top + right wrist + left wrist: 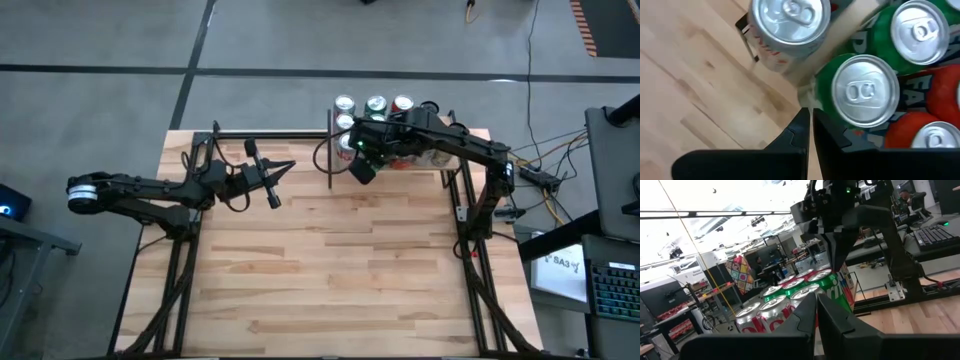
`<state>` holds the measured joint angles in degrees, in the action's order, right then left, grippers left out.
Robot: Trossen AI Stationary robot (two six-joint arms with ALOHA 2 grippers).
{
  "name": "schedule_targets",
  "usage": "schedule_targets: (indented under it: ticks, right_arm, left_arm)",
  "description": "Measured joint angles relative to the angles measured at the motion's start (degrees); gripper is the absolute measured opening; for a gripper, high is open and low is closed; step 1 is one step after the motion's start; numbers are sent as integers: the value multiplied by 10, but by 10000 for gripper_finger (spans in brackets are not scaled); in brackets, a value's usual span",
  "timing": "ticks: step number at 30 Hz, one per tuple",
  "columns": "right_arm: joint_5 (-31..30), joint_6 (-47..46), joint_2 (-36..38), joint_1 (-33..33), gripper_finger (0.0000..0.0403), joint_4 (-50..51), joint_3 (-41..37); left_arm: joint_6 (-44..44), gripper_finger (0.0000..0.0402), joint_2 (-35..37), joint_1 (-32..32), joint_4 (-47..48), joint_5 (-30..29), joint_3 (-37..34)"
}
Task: Place canned beverage on shelf
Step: Put the green soda can on the shelf aligned in front of the other green soda can
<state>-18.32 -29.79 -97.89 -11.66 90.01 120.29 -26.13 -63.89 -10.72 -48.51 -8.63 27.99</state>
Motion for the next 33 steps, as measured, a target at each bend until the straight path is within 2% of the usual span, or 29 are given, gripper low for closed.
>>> schedule_targets:
  ticks: [6,11,21,33]
  right_arm:
    - [3,2,0,-3,12,0,-3]
    - [-27,4,0,-4,12,0,-4]
    - [-48,2,0,-4,12,0,-11]
    - [-50,9,0,-3,12,-1,-19]
  left_arm:
    - [-2,0,0,0,1,0,0]
    - [-2,0,0,0,2,0,0]
    - [-2,0,0,0,2,0,0]
    - [-2,0,0,0,2,0,0]
